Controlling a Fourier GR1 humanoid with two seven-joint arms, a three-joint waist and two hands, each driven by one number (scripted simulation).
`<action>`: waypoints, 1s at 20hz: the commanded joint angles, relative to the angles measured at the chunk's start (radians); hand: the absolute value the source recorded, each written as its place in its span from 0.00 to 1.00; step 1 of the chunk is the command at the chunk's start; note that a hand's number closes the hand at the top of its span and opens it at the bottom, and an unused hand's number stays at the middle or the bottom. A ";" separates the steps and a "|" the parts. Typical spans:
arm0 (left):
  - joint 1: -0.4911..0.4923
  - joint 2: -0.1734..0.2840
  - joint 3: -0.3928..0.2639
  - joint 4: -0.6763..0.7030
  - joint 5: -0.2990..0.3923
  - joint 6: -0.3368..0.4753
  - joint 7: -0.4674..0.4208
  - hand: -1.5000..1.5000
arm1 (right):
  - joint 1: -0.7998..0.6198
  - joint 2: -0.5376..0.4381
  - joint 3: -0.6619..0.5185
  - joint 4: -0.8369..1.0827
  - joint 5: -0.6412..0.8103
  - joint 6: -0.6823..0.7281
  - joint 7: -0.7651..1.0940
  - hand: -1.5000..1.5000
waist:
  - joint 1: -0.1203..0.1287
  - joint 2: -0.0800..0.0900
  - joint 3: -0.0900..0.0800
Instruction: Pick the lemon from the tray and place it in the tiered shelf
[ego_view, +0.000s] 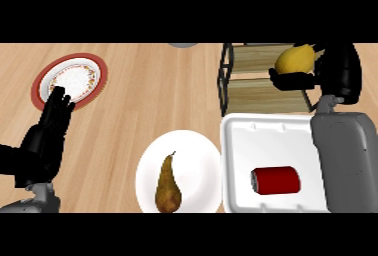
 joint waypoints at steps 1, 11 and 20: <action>0.039 -0.004 0.031 0.054 0.031 -0.037 -0.089 0.50 | -0.083 -0.026 -0.016 0.141 -0.023 -0.032 -0.054 1.00 | -0.001 0.000 0.000; -0.024 -0.025 0.004 0.060 -0.013 -0.008 -0.073 0.50 | -0.214 -0.055 -0.139 0.518 -0.162 -0.137 -0.203 0.00 | 0.002 0.002 0.000; -0.075 -0.012 0.018 0.038 -0.023 0.004 0.035 0.50 | -0.215 -0.066 -0.160 0.565 -0.287 -0.147 -0.378 0.00 | -0.004 0.000 0.000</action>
